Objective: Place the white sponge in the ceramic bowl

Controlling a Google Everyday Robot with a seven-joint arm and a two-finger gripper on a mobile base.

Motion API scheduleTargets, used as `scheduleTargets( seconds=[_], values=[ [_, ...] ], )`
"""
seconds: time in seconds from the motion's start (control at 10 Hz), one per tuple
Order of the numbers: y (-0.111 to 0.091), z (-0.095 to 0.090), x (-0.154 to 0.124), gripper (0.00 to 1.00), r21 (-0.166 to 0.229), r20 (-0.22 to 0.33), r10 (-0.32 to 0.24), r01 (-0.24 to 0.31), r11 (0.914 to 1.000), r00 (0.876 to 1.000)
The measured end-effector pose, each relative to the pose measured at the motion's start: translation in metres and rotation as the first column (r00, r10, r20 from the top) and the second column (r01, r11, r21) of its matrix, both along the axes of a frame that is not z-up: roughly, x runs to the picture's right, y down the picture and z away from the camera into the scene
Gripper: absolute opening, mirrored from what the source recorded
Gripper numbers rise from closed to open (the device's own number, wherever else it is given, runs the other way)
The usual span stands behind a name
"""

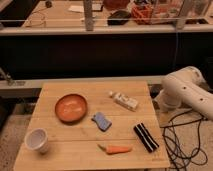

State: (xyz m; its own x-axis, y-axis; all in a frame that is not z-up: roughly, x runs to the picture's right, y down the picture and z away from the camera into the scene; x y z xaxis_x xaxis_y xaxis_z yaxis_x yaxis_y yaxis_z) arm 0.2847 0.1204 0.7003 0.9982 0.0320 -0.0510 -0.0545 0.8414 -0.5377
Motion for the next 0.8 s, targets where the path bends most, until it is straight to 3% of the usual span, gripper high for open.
scheduleTargets(
  seconds=[0.8],
  values=[
    [0.0,0.0003,-0.0072,0.8,0.005,0.0,-0.017,0.017,0.9998,1.0]
  ],
)
